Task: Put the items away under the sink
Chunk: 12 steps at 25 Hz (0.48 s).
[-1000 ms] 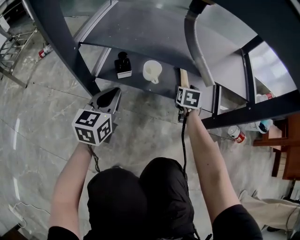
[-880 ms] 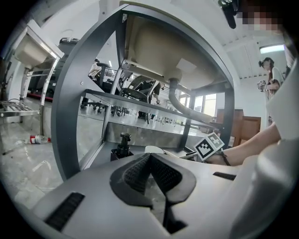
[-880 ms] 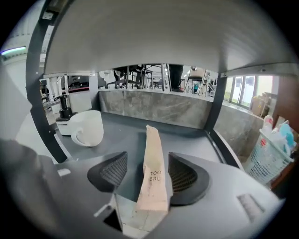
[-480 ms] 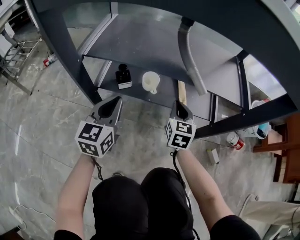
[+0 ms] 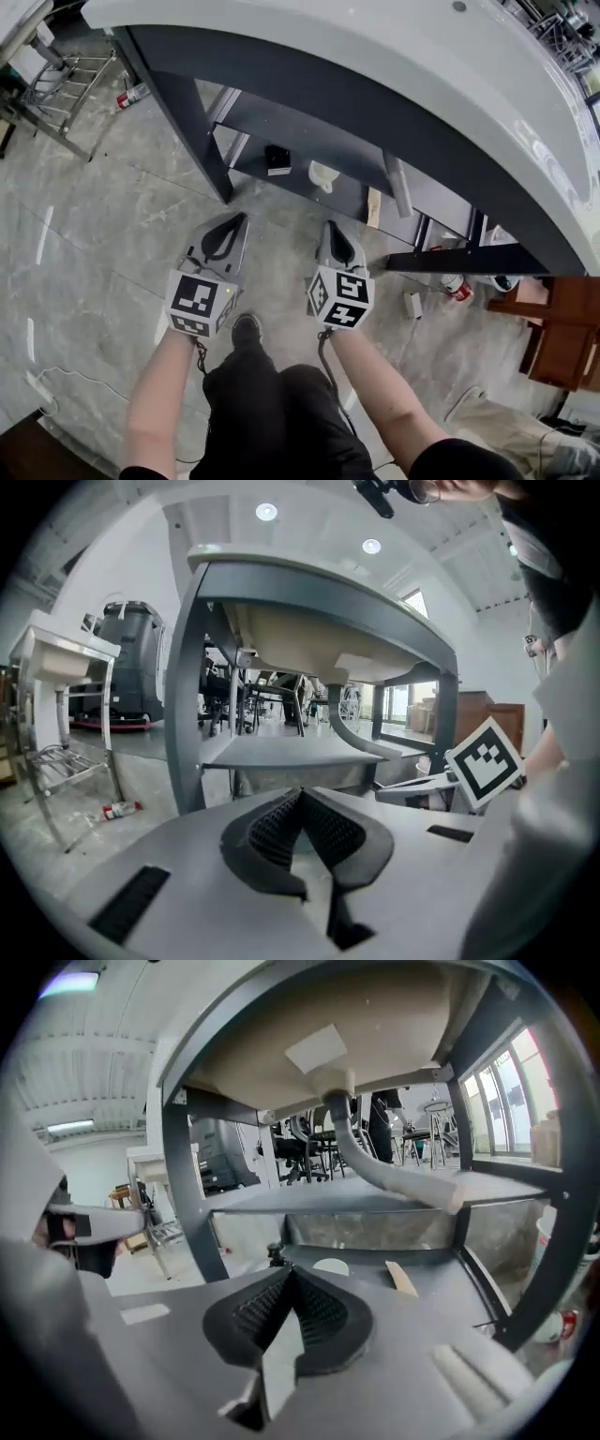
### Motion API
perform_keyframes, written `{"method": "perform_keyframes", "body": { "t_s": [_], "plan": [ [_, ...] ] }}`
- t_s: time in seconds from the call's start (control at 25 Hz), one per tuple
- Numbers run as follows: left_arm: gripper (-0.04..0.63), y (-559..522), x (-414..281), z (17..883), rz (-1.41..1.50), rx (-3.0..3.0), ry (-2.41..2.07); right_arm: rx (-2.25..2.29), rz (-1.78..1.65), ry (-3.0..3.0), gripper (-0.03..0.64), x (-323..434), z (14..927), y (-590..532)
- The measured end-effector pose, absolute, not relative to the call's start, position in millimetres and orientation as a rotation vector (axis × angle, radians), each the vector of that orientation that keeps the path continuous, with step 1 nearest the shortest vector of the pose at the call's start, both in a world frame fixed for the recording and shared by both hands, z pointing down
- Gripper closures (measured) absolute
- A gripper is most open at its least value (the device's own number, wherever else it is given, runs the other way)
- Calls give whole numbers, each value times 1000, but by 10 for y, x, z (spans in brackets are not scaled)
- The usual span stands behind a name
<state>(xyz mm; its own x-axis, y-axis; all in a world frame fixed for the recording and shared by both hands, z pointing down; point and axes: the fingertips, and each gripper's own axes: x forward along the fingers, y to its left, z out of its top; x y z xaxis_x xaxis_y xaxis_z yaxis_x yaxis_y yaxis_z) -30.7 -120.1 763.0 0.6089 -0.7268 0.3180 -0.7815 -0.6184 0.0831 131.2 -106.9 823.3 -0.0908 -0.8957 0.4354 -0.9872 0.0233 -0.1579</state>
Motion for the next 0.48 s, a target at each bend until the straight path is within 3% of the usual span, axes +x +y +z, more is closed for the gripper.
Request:
{"method": "perform_keyframes", "body": {
  "t_s": [0.32, 0.48],
  "plan": [
    [586, -511, -612, 6304, 345, 2515, -1312, 1812, 583, -2171, 614, 864, 6703, -422],
    [586, -116, -593, 5570, 331, 2476, -1276, 1806, 560, -2163, 614, 999, 5835, -59]
  ]
}}
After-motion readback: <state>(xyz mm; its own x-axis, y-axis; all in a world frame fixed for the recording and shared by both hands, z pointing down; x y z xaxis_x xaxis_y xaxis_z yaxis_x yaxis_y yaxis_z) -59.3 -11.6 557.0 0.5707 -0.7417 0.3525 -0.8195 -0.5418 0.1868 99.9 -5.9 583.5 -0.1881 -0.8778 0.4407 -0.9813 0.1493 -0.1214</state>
